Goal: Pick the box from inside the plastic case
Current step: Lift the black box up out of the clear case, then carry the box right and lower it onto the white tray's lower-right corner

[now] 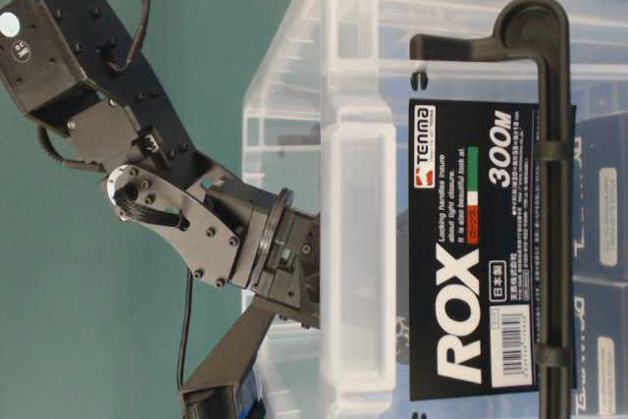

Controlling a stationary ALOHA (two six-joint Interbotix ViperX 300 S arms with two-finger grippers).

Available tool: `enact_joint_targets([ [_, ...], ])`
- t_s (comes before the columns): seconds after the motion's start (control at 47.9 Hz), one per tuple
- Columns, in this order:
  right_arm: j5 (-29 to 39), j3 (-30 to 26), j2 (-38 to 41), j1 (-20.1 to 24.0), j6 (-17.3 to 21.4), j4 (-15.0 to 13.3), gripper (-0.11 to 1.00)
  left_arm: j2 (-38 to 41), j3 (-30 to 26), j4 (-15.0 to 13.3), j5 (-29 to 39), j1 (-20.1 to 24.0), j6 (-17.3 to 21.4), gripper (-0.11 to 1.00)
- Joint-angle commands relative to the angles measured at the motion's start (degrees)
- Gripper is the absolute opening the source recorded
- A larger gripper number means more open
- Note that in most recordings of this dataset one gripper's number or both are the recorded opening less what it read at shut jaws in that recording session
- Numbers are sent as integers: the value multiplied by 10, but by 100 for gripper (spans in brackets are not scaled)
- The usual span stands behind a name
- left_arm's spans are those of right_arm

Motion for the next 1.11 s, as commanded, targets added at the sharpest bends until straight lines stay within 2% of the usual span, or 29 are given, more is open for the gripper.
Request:
enact_joint_targets([
  [0.0,-2,-1,6,-4,2,-3,95,2,-8,2,-3,2,0,-4],
  [0.042,-2,-1,4,-5,2,-8,90,1,-9,1,-3,2,0,-4],
  [0.146,-2,-4,-3,-10,2,-18,68,-1,-9,2,-3,2,0,-4],
  [0.271,-7,-10,-22,-20,3,-18,67,-4,-10,2,-3,2,0,-4],
  [0.501,32,-23,-82,-49,11,-18,67,-6,-10,1,-3,2,1,-4],
  [0.897,194,-59,-229,-80,14,-18,66,-6,-11,1,1,2,0,-4],
  [1.085,281,-39,-312,-75,13,-17,66,-6,-11,1,6,2,-9,-4],
])
